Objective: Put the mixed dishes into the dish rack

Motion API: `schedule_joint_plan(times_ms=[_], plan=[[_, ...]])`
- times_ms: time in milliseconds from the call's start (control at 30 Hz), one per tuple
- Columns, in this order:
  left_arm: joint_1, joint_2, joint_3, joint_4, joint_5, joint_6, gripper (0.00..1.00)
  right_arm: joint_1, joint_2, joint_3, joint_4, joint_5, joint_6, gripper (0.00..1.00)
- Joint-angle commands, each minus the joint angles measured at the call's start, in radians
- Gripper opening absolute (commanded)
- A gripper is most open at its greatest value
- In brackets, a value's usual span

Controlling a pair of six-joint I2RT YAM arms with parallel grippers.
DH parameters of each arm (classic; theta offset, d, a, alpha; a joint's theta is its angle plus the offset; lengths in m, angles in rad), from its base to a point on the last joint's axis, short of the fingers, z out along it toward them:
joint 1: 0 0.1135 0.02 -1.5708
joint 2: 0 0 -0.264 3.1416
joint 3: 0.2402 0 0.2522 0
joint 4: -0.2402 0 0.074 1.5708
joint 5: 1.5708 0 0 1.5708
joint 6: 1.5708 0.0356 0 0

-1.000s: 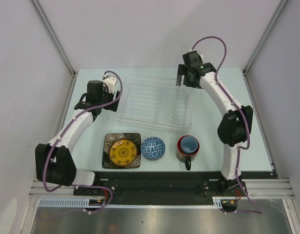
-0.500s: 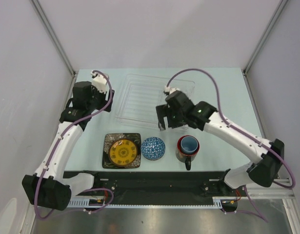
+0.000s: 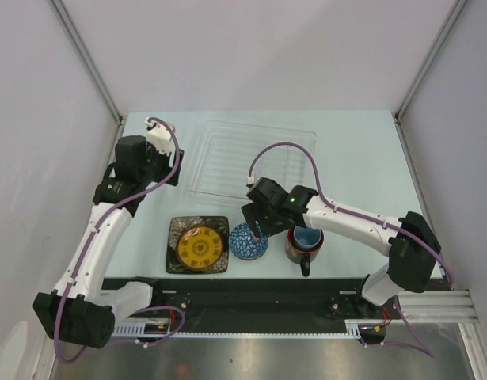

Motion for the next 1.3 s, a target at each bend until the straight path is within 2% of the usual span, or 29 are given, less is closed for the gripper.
schedule_joint_plan(times_ms=[0, 100, 467, 600, 767, 867, 900, 1000, 1267], plan=[[0.004, -0.027, -0.01, 0.016, -0.005, 0.005, 0.82, 0.006, 0.019, -0.03, 0.074, -0.012, 0.009, 0.71], [0.005, -0.027, -0.011, 0.016, -0.005, 0.002, 0.82, 0.004, 0.05, -0.037, 0.084, -0.013, 0.007, 0.63], [0.004, -0.03, -0.027, 0.028, -0.013, 0.006, 0.82, 0.001, 0.11, -0.053, 0.147, -0.047, 0.013, 0.5], [0.004, -0.031, -0.033, 0.034, -0.016, 0.009, 0.82, -0.005, 0.104, -0.053, 0.15, -0.047, 0.013, 0.34], [0.004, -0.033, -0.045, 0.04, -0.013, 0.006, 0.82, -0.013, 0.071, -0.051, 0.137, -0.019, 0.003, 0.24], [0.005, -0.036, -0.05, 0.045, -0.01, 0.003, 0.82, -0.019, 0.045, -0.051, 0.124, -0.002, -0.006, 0.16], [0.004, -0.036, -0.051, 0.045, -0.01, 0.002, 0.82, -0.02, 0.039, -0.051, 0.121, 0.001, -0.011, 0.08], [0.004, -0.036, -0.054, 0.048, -0.01, 0.0, 0.82, -0.023, 0.028, -0.051, 0.115, 0.011, -0.014, 0.01], [0.005, -0.036, -0.065, 0.057, -0.008, -0.001, 0.82, -0.023, -0.007, -0.015, 0.095, 0.008, -0.026, 0.0]])
